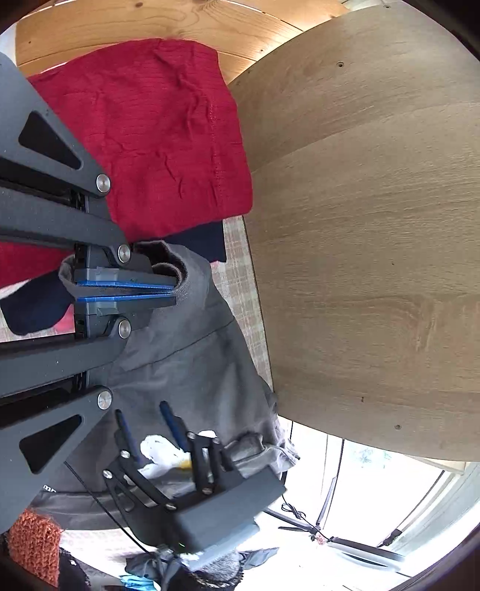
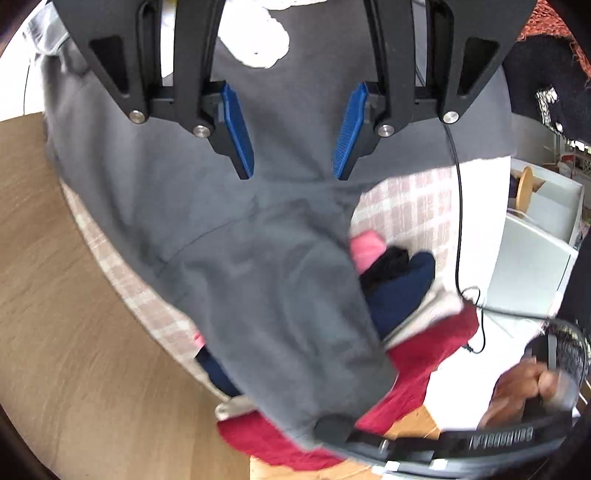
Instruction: Fold clothes
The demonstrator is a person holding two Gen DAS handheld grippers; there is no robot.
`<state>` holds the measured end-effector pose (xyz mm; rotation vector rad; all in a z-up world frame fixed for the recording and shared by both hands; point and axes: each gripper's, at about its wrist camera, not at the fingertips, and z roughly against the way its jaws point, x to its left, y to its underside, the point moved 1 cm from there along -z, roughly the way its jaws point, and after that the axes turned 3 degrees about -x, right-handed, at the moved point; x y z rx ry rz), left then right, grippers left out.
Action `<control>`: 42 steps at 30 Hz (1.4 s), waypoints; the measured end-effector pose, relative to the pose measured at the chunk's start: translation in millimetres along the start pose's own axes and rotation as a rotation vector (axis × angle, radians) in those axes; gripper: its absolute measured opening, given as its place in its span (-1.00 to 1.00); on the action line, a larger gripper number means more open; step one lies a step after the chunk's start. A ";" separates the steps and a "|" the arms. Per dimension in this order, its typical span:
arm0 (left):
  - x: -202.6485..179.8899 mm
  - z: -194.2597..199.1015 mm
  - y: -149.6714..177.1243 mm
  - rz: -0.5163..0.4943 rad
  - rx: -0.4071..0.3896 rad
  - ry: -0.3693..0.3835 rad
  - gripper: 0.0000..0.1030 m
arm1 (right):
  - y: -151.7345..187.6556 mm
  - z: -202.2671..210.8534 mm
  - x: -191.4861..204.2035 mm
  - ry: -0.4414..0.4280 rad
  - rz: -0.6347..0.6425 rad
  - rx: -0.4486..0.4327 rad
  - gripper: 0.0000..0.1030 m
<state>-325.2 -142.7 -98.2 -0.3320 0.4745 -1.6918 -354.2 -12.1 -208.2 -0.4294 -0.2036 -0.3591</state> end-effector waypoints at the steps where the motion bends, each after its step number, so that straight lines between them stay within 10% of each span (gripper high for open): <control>1: -6.1 2.1 -0.1 -0.007 -0.005 0.012 -0.96 | 8.8 -5.7 -1.0 0.011 -0.013 0.040 -0.13; 16: -209.7 -58.1 32.1 -0.179 0.037 0.343 -0.85 | 68.6 94.7 -111.3 0.148 -0.522 -0.207 -0.13; 21: -176.2 -42.7 74.6 -0.191 0.023 0.194 -0.50 | 67.9 76.4 -105.2 0.083 -0.493 -0.205 -0.10; 33: -105.7 -73.6 103.5 -0.179 0.056 0.048 -0.50 | 23.0 0.1 -101.3 0.234 -0.366 0.002 0.01; 36: -108.6 -83.2 111.9 -0.211 0.079 0.055 -0.51 | 14.4 -8.2 -102.8 0.221 -0.342 0.005 -0.90; 42: -98.9 -87.0 127.7 -0.181 0.123 0.052 -0.72 | -5.8 -3.9 -113.0 0.229 -0.320 -0.017 -0.87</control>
